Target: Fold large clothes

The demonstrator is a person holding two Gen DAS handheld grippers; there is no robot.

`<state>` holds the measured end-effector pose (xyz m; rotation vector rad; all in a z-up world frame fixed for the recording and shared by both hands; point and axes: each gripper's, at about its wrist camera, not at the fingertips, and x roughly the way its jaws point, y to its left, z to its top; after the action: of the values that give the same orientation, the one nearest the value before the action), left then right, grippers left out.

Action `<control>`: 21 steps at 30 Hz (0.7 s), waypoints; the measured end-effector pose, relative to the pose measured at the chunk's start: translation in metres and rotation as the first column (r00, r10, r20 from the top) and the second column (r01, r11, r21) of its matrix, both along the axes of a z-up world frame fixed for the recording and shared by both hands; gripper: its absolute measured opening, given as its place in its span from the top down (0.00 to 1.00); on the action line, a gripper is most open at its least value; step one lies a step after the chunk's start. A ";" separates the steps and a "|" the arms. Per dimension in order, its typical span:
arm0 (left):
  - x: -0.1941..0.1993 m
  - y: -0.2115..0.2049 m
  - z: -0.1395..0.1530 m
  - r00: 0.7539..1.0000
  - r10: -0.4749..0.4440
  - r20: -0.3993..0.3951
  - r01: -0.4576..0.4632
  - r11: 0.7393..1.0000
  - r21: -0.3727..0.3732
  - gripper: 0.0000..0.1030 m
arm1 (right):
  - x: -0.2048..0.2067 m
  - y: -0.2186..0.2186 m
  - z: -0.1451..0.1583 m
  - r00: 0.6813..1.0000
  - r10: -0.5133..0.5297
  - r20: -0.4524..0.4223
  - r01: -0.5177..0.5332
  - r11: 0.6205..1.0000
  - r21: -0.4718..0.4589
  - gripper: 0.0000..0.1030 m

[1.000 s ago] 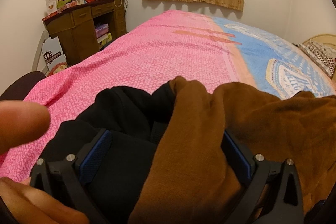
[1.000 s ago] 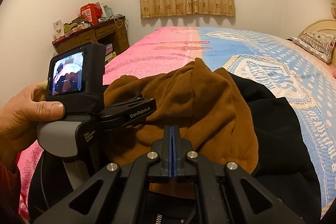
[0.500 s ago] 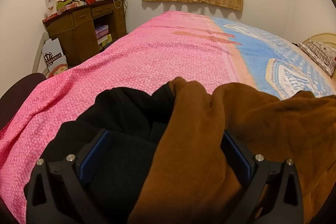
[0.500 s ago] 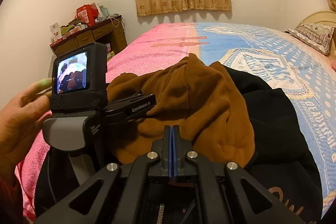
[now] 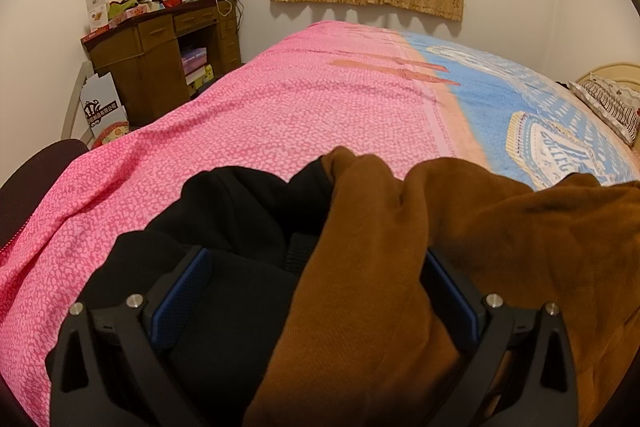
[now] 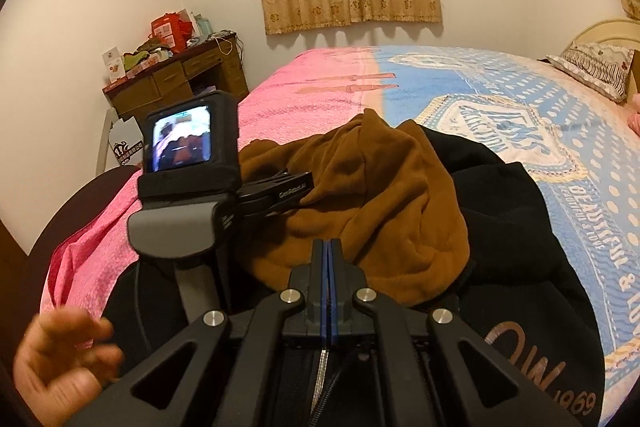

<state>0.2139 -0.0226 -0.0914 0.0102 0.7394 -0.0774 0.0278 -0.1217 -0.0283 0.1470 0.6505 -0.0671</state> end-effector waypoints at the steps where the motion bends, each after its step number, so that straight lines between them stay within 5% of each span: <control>1: 0.000 0.000 0.000 1.000 0.000 0.000 0.000 1.000 0.000 0.00 | -0.002 0.000 0.000 1.000 0.001 0.001 -0.001 1.000 -0.001 0.99; 21: 0.000 0.000 0.000 1.000 0.000 0.000 0.000 1.000 0.000 0.00 | 0.009 -0.003 -0.010 1.000 -0.002 -0.016 0.002 1.000 -0.009 0.99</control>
<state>0.2139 -0.0229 -0.0914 0.0101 0.7397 -0.0770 0.0370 -0.1250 -0.0384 0.1386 0.6659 -0.0729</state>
